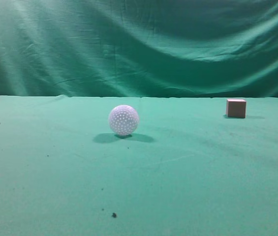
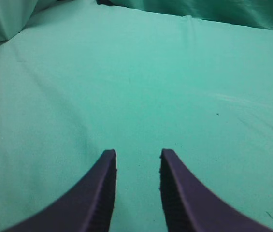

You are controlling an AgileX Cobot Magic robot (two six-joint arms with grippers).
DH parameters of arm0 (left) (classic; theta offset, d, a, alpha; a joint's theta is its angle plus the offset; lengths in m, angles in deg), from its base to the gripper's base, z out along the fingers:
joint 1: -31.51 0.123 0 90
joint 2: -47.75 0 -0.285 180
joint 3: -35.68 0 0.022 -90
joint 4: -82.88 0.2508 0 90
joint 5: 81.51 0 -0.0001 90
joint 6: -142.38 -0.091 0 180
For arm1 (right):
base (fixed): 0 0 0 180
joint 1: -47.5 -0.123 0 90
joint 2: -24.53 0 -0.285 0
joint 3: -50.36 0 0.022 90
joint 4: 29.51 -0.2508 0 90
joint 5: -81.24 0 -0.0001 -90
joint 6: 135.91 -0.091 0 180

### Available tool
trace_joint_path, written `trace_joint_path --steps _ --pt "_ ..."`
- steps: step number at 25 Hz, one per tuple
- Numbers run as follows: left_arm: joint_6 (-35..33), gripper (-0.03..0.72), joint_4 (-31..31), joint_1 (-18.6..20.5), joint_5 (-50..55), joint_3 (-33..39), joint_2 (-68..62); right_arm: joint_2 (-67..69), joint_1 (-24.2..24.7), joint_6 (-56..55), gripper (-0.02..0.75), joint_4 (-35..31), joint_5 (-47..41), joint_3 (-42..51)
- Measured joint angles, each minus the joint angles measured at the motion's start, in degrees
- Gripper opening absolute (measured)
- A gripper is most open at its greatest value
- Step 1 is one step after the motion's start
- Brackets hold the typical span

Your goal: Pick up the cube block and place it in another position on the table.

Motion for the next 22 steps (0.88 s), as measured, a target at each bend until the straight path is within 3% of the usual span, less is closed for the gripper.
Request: trace_joint_path --steps 5,10,14,22 --pt "0.0 0.262 0.0 0.0 0.0 0.0 0.0 -1.7 0.0 1.4 0.000 1.9 -5.1 0.0" --pt "0.0 0.262 0.0 0.0 0.0 0.0 0.0 -1.7 0.0 2.1 0.000 11.1 -2.0 0.8" --pt "0.0 0.262 0.0 0.0 0.0 0.0 0.0 -3.0 3.2 2.3 0.000 13.4 7.3 5.9" --pt "0.0 0.262 0.0 0.0 0.0 0.0 0.0 -18.7 14.5 2.3 0.000 12.8 28.7 29.2"
